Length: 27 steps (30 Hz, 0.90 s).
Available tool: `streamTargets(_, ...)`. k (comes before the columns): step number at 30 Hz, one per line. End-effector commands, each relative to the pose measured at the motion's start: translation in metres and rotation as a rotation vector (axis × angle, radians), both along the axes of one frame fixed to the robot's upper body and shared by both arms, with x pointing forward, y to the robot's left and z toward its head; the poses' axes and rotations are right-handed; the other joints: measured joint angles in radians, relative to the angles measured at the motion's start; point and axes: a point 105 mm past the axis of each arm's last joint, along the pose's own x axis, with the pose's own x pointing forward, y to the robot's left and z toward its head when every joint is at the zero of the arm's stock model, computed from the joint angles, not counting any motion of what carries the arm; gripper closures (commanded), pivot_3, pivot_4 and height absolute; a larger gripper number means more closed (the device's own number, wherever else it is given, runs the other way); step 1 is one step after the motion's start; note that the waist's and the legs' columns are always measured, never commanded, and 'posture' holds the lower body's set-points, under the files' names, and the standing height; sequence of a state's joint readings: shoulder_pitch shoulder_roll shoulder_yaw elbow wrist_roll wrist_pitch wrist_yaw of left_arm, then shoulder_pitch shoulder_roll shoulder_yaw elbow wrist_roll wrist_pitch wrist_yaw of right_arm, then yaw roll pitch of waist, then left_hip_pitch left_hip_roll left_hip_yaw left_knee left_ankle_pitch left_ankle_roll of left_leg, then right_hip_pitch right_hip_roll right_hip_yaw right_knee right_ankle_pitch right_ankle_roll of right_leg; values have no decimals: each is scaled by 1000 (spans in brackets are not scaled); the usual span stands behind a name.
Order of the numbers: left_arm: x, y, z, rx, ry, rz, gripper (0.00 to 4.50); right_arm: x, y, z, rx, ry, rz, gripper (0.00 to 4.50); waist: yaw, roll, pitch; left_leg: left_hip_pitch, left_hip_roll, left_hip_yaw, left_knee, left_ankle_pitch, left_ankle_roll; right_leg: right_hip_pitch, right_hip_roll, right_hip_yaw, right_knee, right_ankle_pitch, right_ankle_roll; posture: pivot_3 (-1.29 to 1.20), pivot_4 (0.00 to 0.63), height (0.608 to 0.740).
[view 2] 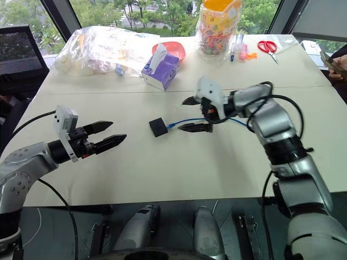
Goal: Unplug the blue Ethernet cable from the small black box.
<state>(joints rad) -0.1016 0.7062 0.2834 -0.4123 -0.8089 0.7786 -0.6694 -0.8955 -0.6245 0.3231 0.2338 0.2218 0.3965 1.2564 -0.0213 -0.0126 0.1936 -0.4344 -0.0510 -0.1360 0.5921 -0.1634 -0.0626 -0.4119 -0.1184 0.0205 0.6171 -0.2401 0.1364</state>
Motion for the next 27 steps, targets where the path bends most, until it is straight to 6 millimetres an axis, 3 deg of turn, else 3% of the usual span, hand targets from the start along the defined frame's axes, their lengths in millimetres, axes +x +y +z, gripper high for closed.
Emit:
streamTargets(1,-7,-2,13,5,-57,11,14,10,15,0,-81,-31,83,0,0,0,0,0,0,0,0,0,0,0,0,0,0,0,0,0,150,728)
streamTargets(5,-10,-2,12,11,-65,37,14,27,35,-13,-179,-51,127,0,-1,0,0,0,0,0,0,1,-1,-1,1,0,3,0,0,0,150,728)
streamTargets(9,-16,0,12,20,-68,61,14,38,44,-28,-285,-77,159,0,-2,0,0,1,0,-1,0,1,-2,-1,1,0,4,0,0,0,150,728)
streamTargets(23,-21,2,11,65,-82,115,14,52,50,-54,-443,-135,142,0,-29,1,0,10,0,-1,-4,4,-7,-1,2,2,15,0,0,0,150,728)
streamTargets(25,-21,3,11,64,-84,124,0,52,50,-56,-445,-128,138,525,-34,1,0,11,1,-1,-5,4,-7,0,3,2,15,0,-1,0,150,728)
streamTargets(27,-21,4,11,64,-85,129,0,52,52,-57,-439,-119,127,1355,-36,1,0,11,1,-1,-5,4,-7,1,3,2,15,0,-1,0,150,728)
